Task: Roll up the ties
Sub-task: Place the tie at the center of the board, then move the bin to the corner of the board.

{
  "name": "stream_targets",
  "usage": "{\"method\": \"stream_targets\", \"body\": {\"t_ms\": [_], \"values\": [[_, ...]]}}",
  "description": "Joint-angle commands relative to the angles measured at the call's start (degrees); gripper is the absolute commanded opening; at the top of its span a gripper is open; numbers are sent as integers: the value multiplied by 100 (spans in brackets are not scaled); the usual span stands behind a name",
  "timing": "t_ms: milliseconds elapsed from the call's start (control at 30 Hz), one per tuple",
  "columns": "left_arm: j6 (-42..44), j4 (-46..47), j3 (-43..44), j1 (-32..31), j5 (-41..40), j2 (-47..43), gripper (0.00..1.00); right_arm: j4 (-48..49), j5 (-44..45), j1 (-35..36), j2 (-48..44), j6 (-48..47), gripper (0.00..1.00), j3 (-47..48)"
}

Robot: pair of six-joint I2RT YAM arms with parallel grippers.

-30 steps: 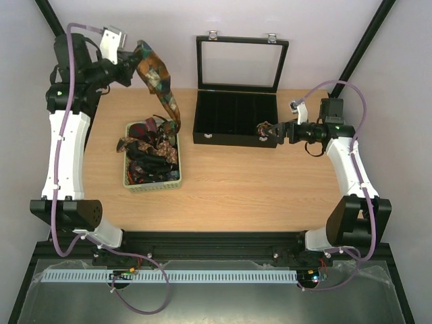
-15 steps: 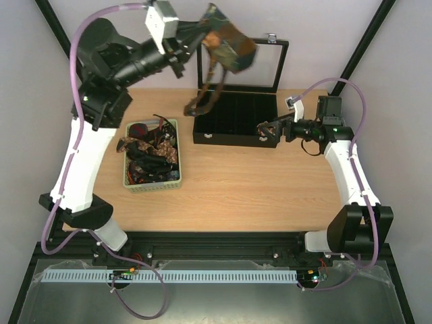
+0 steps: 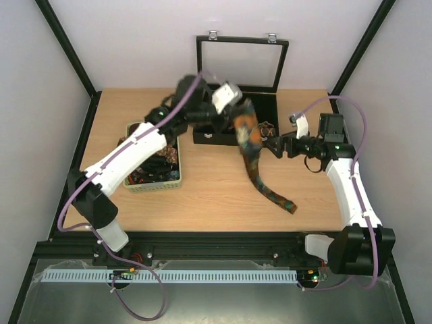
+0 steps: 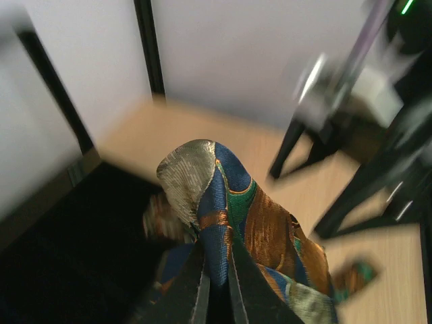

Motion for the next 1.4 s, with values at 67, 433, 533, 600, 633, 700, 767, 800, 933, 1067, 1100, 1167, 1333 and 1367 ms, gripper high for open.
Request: {"method": "stream_targets", "body": {"t_ms": [67, 433, 533, 600, 633, 700, 767, 800, 933, 1067, 1100, 1167, 1333, 1367], "values": [[445, -157, -2270, 55, -520, -410, 2, -819, 309, -33, -452, -868, 99, -902], [1096, -1301, -3056, 50, -1411, 425, 97, -955, 194, -33, -416, -945, 99, -970], [1158, -1322, -3227, 111, -1717, 548, 98, -1023, 186, -33, -348, -959, 99, -887], [1164, -1354, -3365, 245, -1849, 551, 98, -1052, 177, -33, -335, -962, 99, -866], [1194, -1389, -3441, 361, -1856, 535, 98, -1053, 165, -37, -334, -966, 98, -877], [1291, -1441, -3578, 628, -1922, 499, 98, -1082, 141, -33, -316, -981, 99, -883], [1448, -1500, -3700, 920, -2045, 460, 98, -1125, 146, -26, -273, -1019, 99, -892], [1536, -1516, -3754, 1085, -2119, 434, 98, -1132, 200, -25, -247, -994, 99, -900], [1962, -1613, -3856, 1839, -2239, 361, 98, -1212, 495, 14, -26, -934, 97, -885], [2379, -1668, -3879, 2703, -2358, 385, 97, -1370, 561, 160, 168, -958, 92, -822], [2464, -1681, -3860, 2914, -2369, 396, 97, -1357, 577, 262, 188, -936, 91, -826], [2553, -1661, -3830, 3286, -2419, 409, 97, -1291, 628, 490, 243, -889, 89, -804], [2309, -1828, -3608, 3744, -2022, 247, 96, -1152, 737, 1379, 648, -729, 86, -580], [2241, -1812, -3612, 3742, -1825, 97, 97, -1131, 752, 1574, 754, -725, 86, -519]]}}
